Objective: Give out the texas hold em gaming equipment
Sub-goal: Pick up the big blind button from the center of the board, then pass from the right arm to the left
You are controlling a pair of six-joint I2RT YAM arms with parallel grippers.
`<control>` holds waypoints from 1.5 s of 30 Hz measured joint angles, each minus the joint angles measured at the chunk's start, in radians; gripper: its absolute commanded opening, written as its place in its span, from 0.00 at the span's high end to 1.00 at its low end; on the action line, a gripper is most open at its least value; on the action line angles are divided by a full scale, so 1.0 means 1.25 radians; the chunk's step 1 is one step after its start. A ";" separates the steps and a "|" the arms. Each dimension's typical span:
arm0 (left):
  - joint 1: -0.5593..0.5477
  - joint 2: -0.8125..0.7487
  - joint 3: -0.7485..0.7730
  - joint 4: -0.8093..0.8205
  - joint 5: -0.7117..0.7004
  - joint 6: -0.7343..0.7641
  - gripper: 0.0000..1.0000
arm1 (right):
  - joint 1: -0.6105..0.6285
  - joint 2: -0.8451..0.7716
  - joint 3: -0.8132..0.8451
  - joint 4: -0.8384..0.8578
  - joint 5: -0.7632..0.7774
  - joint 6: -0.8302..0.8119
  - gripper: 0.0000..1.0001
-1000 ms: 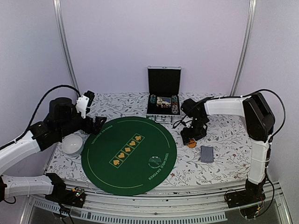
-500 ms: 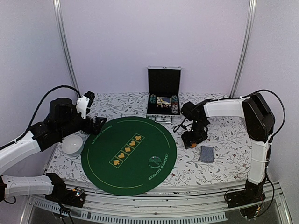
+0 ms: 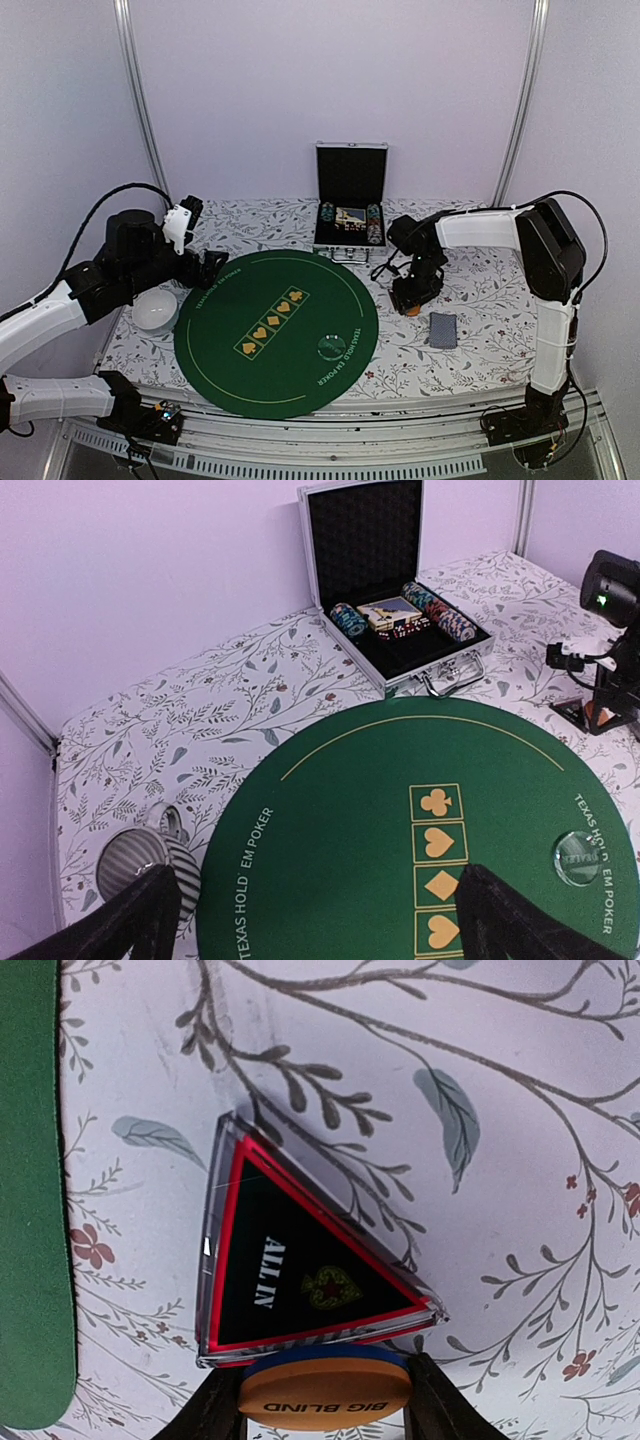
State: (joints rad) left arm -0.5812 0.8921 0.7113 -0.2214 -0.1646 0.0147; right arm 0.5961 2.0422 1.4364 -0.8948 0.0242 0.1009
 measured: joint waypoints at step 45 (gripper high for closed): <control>0.002 0.011 -0.061 0.123 0.317 -0.303 0.28 | 0.369 -0.101 0.102 0.262 -0.086 -0.186 0.76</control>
State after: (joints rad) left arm -0.5793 0.9054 0.6350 -0.0681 0.2317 -0.3641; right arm 1.0573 1.9156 1.5639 -0.5678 -0.0834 -0.1322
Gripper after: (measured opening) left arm 0.700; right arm 0.492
